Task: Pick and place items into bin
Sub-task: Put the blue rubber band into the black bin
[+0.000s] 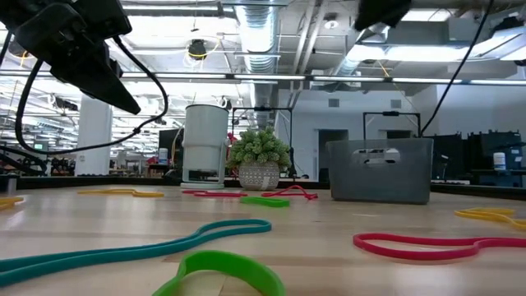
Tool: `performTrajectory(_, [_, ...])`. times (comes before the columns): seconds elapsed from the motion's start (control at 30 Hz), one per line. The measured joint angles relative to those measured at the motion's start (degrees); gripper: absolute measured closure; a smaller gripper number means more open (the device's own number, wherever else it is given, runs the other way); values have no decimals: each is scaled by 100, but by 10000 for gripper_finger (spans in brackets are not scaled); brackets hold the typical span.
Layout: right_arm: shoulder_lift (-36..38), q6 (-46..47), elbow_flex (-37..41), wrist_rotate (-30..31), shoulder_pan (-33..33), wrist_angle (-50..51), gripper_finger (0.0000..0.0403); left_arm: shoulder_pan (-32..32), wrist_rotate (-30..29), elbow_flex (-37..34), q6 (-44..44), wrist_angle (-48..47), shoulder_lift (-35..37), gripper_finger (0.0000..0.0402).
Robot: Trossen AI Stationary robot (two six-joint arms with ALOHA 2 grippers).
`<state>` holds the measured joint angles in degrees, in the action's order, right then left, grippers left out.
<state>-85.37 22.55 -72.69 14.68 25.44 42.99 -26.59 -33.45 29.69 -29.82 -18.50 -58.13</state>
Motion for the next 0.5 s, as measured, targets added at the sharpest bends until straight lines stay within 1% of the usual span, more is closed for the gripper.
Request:
performTrajectory(0.13, [-532, -230, 0, 20, 639, -325, 321, 0, 1, 0, -107, 21, 0, 308])
performTrajectory(0.23, [-998, -635, 2, 20, 877, -941, 321, 0, 2, 0, -107, 194, 0, 308])
performTrajectory(0.37, [-1589, -1383, 0, -93, 850, -1977, 321, 0, -7, 0, 12, 525, 0, 308])
performTrajectory(0.43, [-1831, -1690, 2, -381, 719, -2362, 321, 0, -10, 0, 48, 640, 0, 308])
performTrajectory(0.5, [-2018, -1811, 0, -643, 531, -2551, 321, -1, -11, 0, 44, 654, 0, 308])
